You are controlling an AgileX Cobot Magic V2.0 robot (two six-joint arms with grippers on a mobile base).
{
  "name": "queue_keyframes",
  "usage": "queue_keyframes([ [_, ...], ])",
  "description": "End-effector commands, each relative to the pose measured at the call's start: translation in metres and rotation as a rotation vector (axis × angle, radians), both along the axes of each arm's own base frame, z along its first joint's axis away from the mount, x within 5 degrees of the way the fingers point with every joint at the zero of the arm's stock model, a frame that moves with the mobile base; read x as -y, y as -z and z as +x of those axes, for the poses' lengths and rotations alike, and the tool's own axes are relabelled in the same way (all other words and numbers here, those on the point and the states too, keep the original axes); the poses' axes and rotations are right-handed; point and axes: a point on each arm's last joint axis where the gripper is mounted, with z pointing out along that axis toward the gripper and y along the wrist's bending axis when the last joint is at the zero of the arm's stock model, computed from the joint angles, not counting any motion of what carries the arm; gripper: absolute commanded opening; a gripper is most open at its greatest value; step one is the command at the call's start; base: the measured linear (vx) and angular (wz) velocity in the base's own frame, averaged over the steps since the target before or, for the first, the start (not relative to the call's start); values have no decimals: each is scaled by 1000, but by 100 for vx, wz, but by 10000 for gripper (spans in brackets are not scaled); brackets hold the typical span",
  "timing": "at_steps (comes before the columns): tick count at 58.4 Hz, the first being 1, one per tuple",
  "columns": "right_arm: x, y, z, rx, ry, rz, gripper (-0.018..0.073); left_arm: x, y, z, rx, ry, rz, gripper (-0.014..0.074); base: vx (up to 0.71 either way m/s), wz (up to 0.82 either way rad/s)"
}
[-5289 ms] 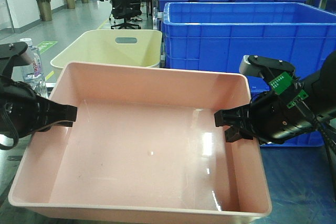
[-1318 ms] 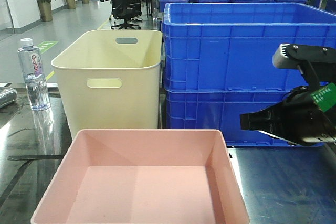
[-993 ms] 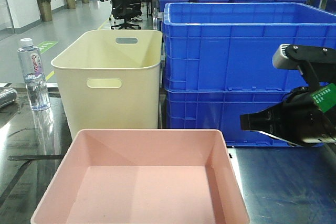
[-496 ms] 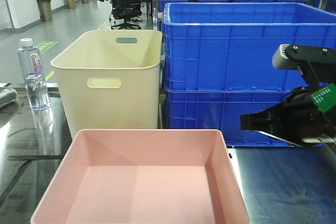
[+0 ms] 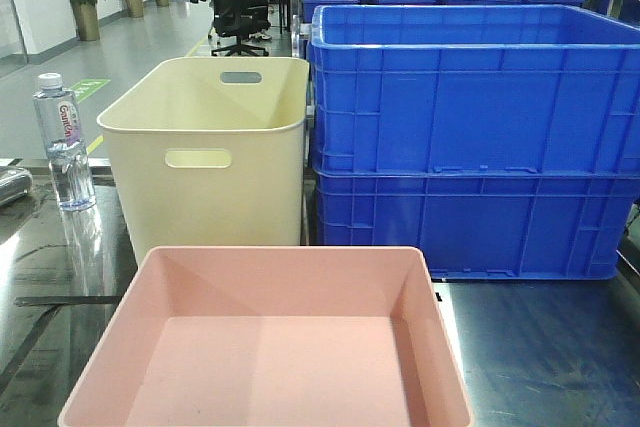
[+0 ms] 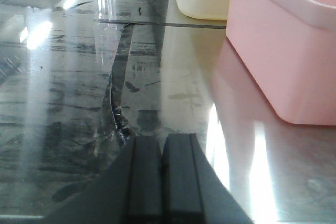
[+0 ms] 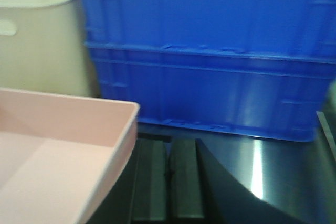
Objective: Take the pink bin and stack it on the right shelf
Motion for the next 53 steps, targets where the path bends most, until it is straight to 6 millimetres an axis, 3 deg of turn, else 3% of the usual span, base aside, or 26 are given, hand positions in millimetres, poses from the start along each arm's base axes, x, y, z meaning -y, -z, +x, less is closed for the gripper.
queue_keyframes([
  [1, 11, 12, -29, 161, 57, -11, -15, -1, -4, 1, 76, -11, -14, -8, 0, 0],
  [10, 20, 79, -61, 142, 129, -32, -13, -1, -4, 1, 76, -11, -14, -8, 0, 0],
  [17, 21, 129, -69, 122, 145, -31, -11, -1, -4, 1, 76, -11, -14, -8, 0, 0],
  [26, 20, 179, -71, 176, 131, -27, -11, -1, -4, 1, 76, -11, -14, -8, 0, 0],
  [53, 21, 186, -72, 116, 138, -53, -11, -1, -4, 1, 76, -11, -14, -8, 0, 0],
])
